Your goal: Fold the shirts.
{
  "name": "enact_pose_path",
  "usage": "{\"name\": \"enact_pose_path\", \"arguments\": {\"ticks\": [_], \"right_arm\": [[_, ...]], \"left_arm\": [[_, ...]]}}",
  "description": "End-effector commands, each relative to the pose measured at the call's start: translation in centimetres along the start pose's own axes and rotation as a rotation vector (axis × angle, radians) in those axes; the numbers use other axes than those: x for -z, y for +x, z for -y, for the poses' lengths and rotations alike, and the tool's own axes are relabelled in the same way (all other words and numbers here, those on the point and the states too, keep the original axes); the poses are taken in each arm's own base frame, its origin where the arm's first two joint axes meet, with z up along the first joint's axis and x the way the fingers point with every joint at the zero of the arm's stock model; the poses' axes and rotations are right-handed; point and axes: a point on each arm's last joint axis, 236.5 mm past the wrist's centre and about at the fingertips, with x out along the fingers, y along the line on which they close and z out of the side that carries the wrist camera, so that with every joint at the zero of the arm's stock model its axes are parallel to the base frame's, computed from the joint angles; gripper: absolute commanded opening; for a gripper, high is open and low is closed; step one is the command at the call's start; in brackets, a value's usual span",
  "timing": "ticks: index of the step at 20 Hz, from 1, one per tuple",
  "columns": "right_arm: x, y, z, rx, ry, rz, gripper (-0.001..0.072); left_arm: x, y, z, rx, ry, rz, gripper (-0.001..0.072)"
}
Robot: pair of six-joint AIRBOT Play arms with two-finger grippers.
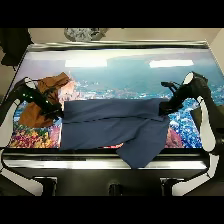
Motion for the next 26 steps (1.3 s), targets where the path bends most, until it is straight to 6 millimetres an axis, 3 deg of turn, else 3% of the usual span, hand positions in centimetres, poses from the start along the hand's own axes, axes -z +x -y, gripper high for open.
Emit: {"name": "enact_pose_path", "arguments": {"ticks": [1, 3, 5, 7, 9, 13, 17, 19, 20, 21, 26], "right_arm": [[4.0, -2.8, 1.0, 0.024, -0.014, -0.075, 0.0470], [6.6, -4.1, 1.7, 0.004, 0.033, -0.080, 0.0466], [9.0, -3.3, 1.9, -0.002, 0.082, -0.069, 0.0466], [11.2, -1.3, 1.0, -0.003, 0.093, -0.081, 0.0462], [12.6, 0.3, 0.0, -0.021, 0.092, -0.085, 0.0458], [14.2, 1.1, -0.8, -0.041, 0.075, -0.122, 0.0459], [14.7, 1.1, -0.6, -0.029, 0.072, -0.136, 0.0462], [15.5, 2.1, -1.1, -0.050, 0.079, -0.153, 0.0470], [15.9, 2.8, -1.8, -0.074, 0.083, -0.155, 0.0470], [16.3, 3.6, -2.7, -0.102, 0.077, -0.148, 0.0471], [17.9, 7.7, -6.4, -0.189, 0.103, -0.055, 0.0509]], "left_arm": [[1.2, -2.8, -0.8, 0.004, -0.044, 0.050, 0.0416], [3.9, -2.9, -1.1, 0.008, -0.077, 0.052, 0.0416], [7.4, 0.5, -2.1, -0.015, -0.121, 0.060, 0.0416], [10.7, 4.7, -2.8, -0.019, -0.168, 0.084, 0.0416], [12.4, 7.2, -2.2, 0.017, -0.144, 0.104, 0.0416], [12.9, 9.1, -0.6, 0.081, -0.138, 0.102, 0.0416], [12.7, 10.2, -0.3, 0.065, -0.130, 0.113, 0.0390], [13.2, 10.9, -0.4, 0.067, -0.140, 0.102, 0.0380], [13.6, 11.3, -0.4, 0.068, -0.145, 0.089, 0.0248], [13.8, 11.6, -0.5, 0.067, -0.148, 0.087, 0.0042], [13.3, 11.4, -0.7, 0.061, -0.148, 0.111, 0.0022]]}}
